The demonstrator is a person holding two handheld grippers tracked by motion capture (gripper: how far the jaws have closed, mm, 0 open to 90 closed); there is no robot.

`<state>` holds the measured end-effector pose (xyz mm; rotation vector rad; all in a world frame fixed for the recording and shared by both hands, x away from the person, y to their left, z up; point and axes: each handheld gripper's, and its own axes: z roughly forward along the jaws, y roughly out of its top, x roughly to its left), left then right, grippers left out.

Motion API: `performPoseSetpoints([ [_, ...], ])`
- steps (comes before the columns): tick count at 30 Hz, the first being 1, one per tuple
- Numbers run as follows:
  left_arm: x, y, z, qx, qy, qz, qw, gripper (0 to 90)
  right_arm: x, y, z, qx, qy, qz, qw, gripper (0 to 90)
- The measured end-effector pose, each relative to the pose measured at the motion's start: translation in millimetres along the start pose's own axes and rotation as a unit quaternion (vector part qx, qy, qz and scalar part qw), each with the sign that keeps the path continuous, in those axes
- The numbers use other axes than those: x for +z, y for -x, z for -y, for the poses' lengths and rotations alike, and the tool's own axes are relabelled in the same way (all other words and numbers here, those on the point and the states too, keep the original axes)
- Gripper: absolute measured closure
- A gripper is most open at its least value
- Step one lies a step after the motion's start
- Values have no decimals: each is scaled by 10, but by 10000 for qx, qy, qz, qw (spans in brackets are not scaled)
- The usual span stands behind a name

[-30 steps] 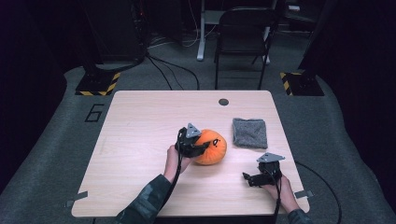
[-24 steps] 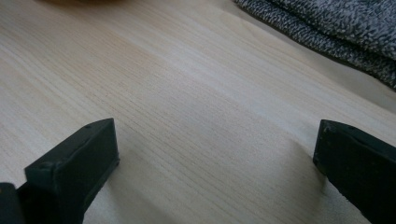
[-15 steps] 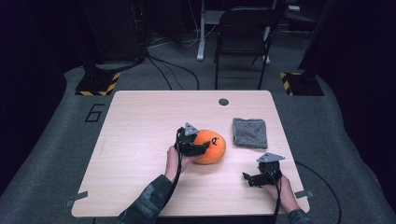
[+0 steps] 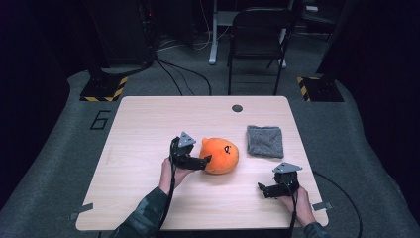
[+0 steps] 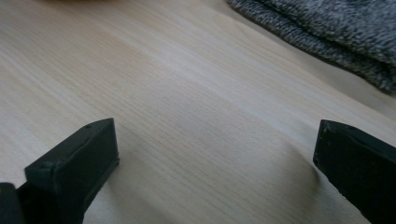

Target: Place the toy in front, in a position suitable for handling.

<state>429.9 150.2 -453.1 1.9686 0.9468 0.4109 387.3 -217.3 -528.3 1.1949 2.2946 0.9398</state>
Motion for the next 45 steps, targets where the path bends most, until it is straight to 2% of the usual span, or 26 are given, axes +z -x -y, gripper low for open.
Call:
performPoseSetpoints([
  [2, -31, -38, 66, -23, 26, -45, 10000, 73, -14, -1, -13, -78, -41, 157, 9998, 0],
  [3, -52, -62, 108, -23, 123, -40, 9999, 61, -22, -6, -15, -93, -56, 226, 9997, 0],
  [4, -78, -78, 147, -68, 208, -77, 9997, 61, -30, -6, -17, -90, -91, 279, 9995, 0],
  [6, -137, -124, 214, -55, 331, 10, 9994, 54, -31, -14, -30, 14, -122, 340, 9993, 0],
  [8, -172, -140, 254, -27, 304, -10, 9995, 49, -46, 18, -55, 67, -167, 334, 9993, 6],
  [10, -197, -150, 308, 10, 230, -19, 9997, 46, -72, 62, -109, 234, -141, 386, 9989, 8],
  [13, -198, -155, 332, 46, 145, -44, 9999, 46, -128, 160, -248, 506, -67, 337, 9981, 11],
  [14, -196, -160, 335, 16, 162, -30, 9999, 45, -140, 191, -282, 475, -64, 341, 9983, 12],
  [17, -183, -154, 335, 31, 127, -4, 9999, 42, -163, 282, -426, 729, -20, 359, 9967, 16],
  [19, -170, -148, 340, 68, 87, 16, 9999, 40, -145, 368, -521, 781, 12, 380, 9962, 21],
  [22, -157, -147, 344, 103, 38, 90, 9999, 38, -71, 473, -668, 887, 53, 440, 9951, 24],
  [25, -143, -144, 347, 114, 64, 85, 9999, 38, 77, 542, -820, 989, 120, 470, 9939, 37],
  [28, -142, -146, 346, 131, 57, 109, 9998, 40, 253, 577, -933, 1062, 24, 464, 9933, 38],
  [30, -145, -151, 348, 148, 52, 81, 9998, 42, 399, 605, -995, 1029, -108, 529, 9932, 45],
  [34, -150, -183, 353, 137, -1, 137, 9998, 48, 632, 692, -1048, 1115, -225, 654, 9914, 141],
  [37, -139, -196, 358, 123, 11, 122, 9998, 57, 737, 748, -1065, 1172, -449, 676, 9898, 270],
  [38, -141, -197, 357, 135, -10, 131, 9998, 67, 760, 748, -1069, 1247, -568, 690, 9882, 297],
  [40, -138, -191, 360, 143, 4, 140, 9998, 86, 793, 758, -1058, 1180, -576, 714, 9888, 354],
  [41, -138, -188, 360, 159, -1, 140, 9998, 121, 788, 730, -1061, 1246, -607, 734, 9876, 425],
  [42, -139, -183, 358, 193, -18, 142, 9997, 169, 783, 725, -1061, 1197, -591, 744, 9882, 484],
  [45, -147, -162, 357, 214, 50, 184, 9996, 185, 767, 694, -1055, 1104, -538, 714, 9899, 699],
])
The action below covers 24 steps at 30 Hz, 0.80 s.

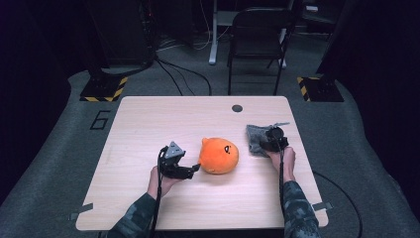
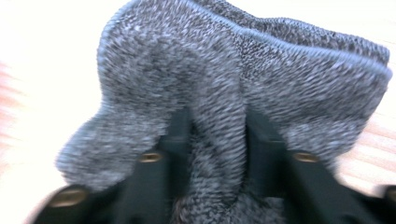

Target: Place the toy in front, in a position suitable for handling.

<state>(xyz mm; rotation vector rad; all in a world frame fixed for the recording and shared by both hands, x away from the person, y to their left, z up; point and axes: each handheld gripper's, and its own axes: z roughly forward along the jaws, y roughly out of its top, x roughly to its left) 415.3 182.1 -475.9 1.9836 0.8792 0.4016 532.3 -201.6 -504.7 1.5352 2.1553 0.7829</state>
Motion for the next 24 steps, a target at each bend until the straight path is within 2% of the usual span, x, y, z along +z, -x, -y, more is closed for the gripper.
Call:
performPoseSetpoints([
  [3, -15, 3, -1, -18, 6, 72, 10000, 187, -3, -25, 0, 36, 24, -9, 10000, 777],
  [5, -22, -3, -1, 23, 8, 68, 10000, 184, -17, -20, 3, 67, 97, -5, 9999, 793],
  [6, -18, 3, 4, -24, 65, 57, 10000, 183, -46, -15, 2, 81, 160, 9, 9998, 796],
  [9, -20, -2, 2, -13, 78, 61, 10000, 178, -244, -7, -28, 169, 428, -20, 9989, 796],
  [13, -18, 1, 2, -1, 53, 69, 10000, 174, -598, -41, -26, 44, 593, 18, 9982, 793],
  [18, -26, 10, -1, -11, 52, 114, 9999, 172, -942, -77, 178, -106, 629, -44, 9980, 787],
  [24, -13, 18, 7, 24, 48, 112, 9999, 171, -1105, -114, 527, -95, 478, 36, 9988, 775],
])
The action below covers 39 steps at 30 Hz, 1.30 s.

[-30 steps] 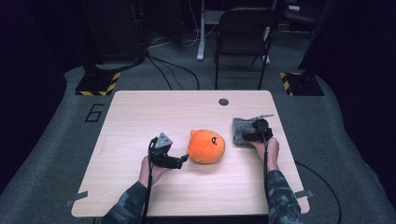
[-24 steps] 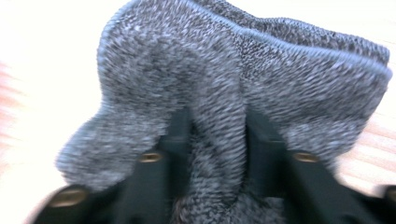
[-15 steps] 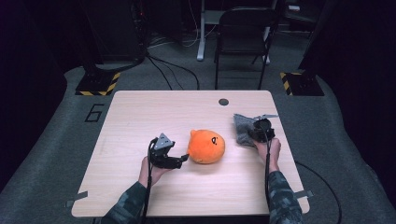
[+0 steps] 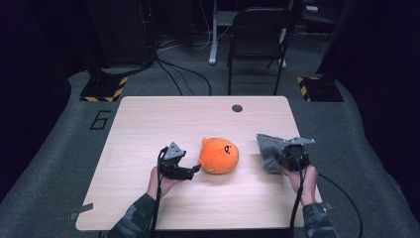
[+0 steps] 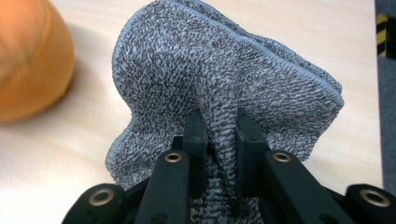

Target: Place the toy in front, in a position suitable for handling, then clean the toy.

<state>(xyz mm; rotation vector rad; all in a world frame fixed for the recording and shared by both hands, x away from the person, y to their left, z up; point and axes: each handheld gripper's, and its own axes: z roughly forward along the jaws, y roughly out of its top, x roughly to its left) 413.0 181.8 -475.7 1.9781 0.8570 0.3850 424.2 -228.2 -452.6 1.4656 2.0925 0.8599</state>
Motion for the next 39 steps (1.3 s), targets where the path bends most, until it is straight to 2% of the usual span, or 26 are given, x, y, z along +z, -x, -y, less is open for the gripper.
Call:
performPoseSetpoints([
  [2, 12, 9, -3, 65, -35, 20, 10000, 175, 11, 16, 102, -3, -109, 39, 9999, 765],
  [5, 24, 23, -4, 79, -23, 24, 10000, 183, 28, 24, 126, 74, -141, 83, 9998, 740],
  [6, 28, 25, -4, 101, -35, 44, 9999, 190, 74, 35, 136, 61, -141, 125, 9998, 652],
  [8, 45, 29, -3, 134, -61, 55, 9999, 193, 133, 48, 141, 89, -194, 128, 9997, 540],
  [9, 53, 29, -1, 126, -56, 80, 9999, 193, 133, 48, 141, 89, -194, 128, 9997, 540],
  [11, 67, 30, 3, 151, -77, 94, 9998, 199, 175, 52, 143, 106, -287, 212, 9993, 386],
  [12, 70, 33, 6, 153, -105, 150, 9997, 212, 176, 64, 146, 192, -313, 162, 9992, 286],
  [13, 82, 41, 11, 188, -88, 108, 9997, 212, 176, 64, 146, 192, -313, 162, 9992, 286],
  [14, 87, 44, 11, 216, -129, 114, 9996, 228, 163, 79, 147, 168, -260, 153, 9994, 219],
  [17, 110, 65, 20, 241, -155, 119, 9995, 273, 138, 94, 139, 112, -205, 92, 9997, 178],
  [19, 132, 74, 21, 316, -211, 123, 9992, 278, 129, 89, 137, 172, -223, 75, 9996, 171],
  [23, 164, 86, 25, 305, -220, 118, 9992, 277, 160, 99, 144, 85, -263, 1, 9996, 154],
  [30, 162, 87, 18, 281, -13, 101, 9996, 228, 163, 89, 143, 74, -311, -62, 9995, 145],
  [31, 169, 91, 8, 372, 20, 127, 9992, 214, 173, 93, 138, 25, -279, -52, 9996, 144],
  [33, 180, 89, -4, 476, 50, 157, 9987, 202, 175, 76, 128, 87, -320, -40, 9994, 144],
  [36, 204, 96, -10, 471, 78, 209, 9986, 189, 187, 83, 121, 24, -295, -64, 9995, 143],
  [39, 235, 106, -27, 556, 20, 262, 9981, 191, 189, 77, 119, 51, -337, -75, 9994, 138],
])
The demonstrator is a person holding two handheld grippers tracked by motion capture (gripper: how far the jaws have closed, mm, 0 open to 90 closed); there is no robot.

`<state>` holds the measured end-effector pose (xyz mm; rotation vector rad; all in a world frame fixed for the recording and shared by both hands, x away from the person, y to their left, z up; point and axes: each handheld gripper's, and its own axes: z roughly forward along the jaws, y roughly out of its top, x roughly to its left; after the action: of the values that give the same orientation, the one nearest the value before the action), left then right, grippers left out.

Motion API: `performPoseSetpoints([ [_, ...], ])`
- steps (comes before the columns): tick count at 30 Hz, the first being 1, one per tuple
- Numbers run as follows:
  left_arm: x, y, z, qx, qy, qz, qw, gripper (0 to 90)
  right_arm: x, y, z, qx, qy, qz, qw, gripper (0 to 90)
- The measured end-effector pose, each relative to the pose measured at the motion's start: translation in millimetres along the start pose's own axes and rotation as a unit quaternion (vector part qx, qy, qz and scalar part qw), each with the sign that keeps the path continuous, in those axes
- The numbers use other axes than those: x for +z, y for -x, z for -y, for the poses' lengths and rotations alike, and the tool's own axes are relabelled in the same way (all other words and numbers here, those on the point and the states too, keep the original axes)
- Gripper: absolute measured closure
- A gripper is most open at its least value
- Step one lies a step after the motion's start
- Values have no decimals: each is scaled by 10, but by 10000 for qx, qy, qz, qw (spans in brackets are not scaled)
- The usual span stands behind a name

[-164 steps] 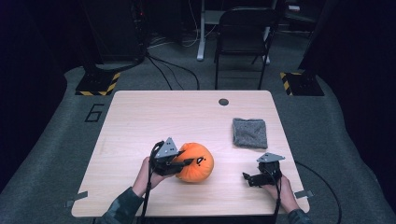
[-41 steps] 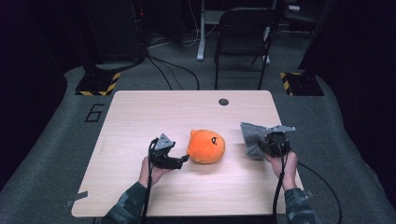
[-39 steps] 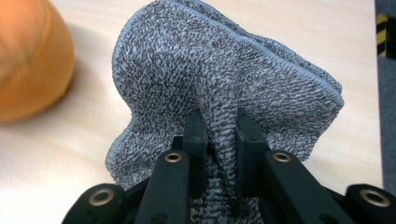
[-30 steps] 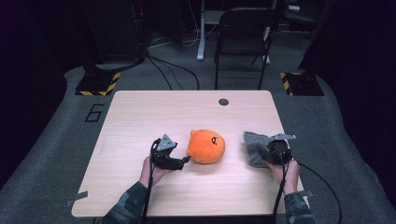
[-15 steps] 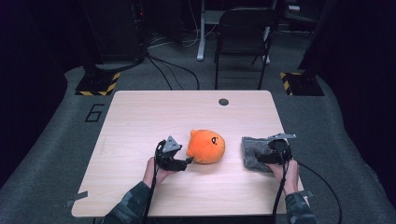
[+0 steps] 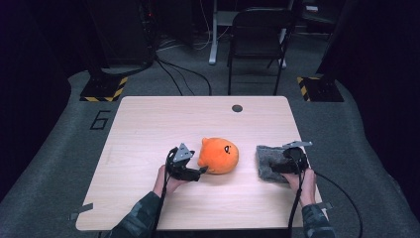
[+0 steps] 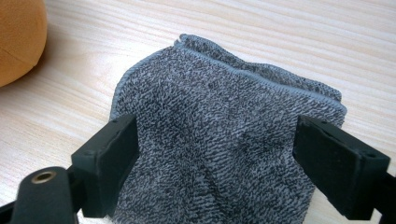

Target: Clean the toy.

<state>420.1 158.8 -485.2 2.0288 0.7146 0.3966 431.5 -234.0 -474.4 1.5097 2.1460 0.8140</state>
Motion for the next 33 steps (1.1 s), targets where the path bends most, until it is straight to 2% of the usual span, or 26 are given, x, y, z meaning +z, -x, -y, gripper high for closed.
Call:
performPoseSetpoints([
  [4, 47, 20, -17, 139, -21, 9, 9999, 192, 3, 7, 11, -69, 7, -19, 10000, 111],
  [12, 108, 14, 1, 101, -35, 46, 9999, 230, 24, 21, 2, -89, 21, -37, 10000, 67],
  [13, 107, 8, 1, 147, -68, 63, 9998, 259, 56, 17, -3, -119, -5, -40, 9999, 63],
  [15, 118, 19, 8, 94, -60, 107, 9999, 297, 76, 8, -6, -97, -57, -40, 9999, 62],
  [17, 121, 19, 13, 125, -47, 96, 9999, 306, 139, 1, -5, -123, -175, 25, 9998, 62],
  [19, 121, 30, 19, 122, -87, 100, 9998, 377, 249, 8, 8, -139, -343, 59, 9993, 80],
  [21, 122, 42, 22, 140, -93, 58, 9998, 422, 304, 6, 20, -88, -490, 75, 9987, 121],
  [23, 123, 52, 25, 79, -105, 52, 9999, 491, 321, 9, 28, -58, -524, 68, 9986, 141],
  [24, 123, 55, 25, 86, -115, 54, 9999, 491, 333, 14, 37, -23, -603, 55, 9982, 160],
  [28, 129, 79, 26, 117, -235, -19, 9997, 609, 339, 40, 51, -16, -586, 16, 9983, 270],
  [29, 126, 96, 20, 134, -310, -31, 9994, 634, 330, 35, 52, 28, -602, 13, 9982, 324],
  [33, 137, 126, 16, 187, -293, -94, 9994, 680, 292, 32, 56, -7, -535, -32, 9986, 597],
])
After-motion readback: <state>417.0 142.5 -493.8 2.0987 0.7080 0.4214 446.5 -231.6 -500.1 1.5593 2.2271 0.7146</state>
